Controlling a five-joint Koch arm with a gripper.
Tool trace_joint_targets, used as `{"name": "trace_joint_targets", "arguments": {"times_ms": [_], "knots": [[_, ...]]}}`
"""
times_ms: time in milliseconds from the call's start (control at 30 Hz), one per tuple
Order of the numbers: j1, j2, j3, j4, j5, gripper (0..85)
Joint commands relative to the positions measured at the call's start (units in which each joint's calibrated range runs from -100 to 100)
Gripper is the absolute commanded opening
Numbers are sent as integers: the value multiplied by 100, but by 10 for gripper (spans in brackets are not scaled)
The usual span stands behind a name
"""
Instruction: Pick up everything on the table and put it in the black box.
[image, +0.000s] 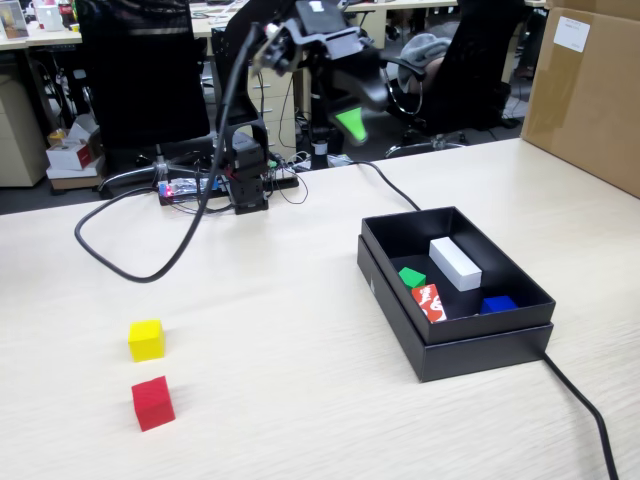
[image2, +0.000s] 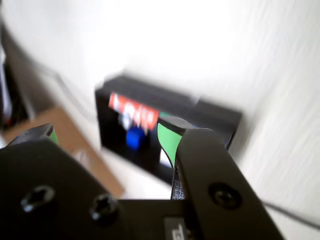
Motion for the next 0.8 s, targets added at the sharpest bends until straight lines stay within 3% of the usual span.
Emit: {"name": "trace_joint_targets", "arguments": {"times_ms": [0,367,767], "knots": [[-518,-296,-55,49,-400,448],[-1568,989,-1188,144,-923,484],[-2261,4133,435,506,-1236,479]]}}
